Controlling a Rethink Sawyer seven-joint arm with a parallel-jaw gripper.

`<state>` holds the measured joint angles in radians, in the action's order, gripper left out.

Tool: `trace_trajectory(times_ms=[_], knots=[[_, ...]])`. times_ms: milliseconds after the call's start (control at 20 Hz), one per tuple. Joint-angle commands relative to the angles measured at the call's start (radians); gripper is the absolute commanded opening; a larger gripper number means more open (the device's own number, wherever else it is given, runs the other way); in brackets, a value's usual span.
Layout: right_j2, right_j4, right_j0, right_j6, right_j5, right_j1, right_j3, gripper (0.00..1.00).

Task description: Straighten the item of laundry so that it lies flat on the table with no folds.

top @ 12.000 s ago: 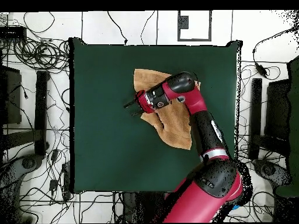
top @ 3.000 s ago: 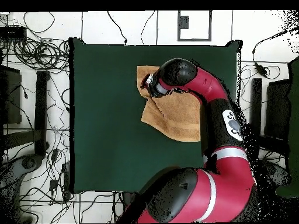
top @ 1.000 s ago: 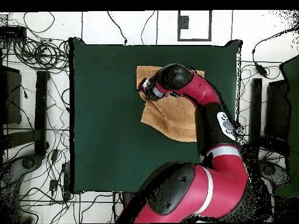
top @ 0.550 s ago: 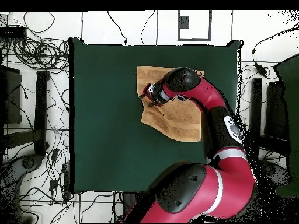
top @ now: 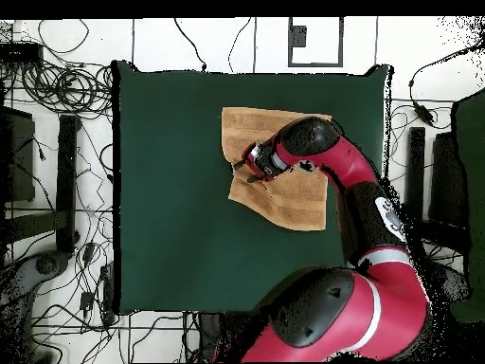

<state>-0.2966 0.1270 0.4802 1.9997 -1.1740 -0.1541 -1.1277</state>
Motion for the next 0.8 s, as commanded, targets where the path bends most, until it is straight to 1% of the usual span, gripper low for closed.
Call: trace_trajectory(times_ms=[50,150,300,650,800], knots=[[0.008,-0.102,-0.049,-0.02,0.162,0.062,-0.104,1.0],[0.022,-0.133,-0.057,-0.019,0.227,0.052,-0.117,1.0],[0.02,-0.151,-0.055,-0.014,0.257,0.048,-0.121,1.0],[-0.009,-0.153,-0.043,-0.044,0.242,0.094,-0.066,1.0],[-0.02,-0.142,-0.034,-0.053,0.232,0.103,-0.06,1.0]])
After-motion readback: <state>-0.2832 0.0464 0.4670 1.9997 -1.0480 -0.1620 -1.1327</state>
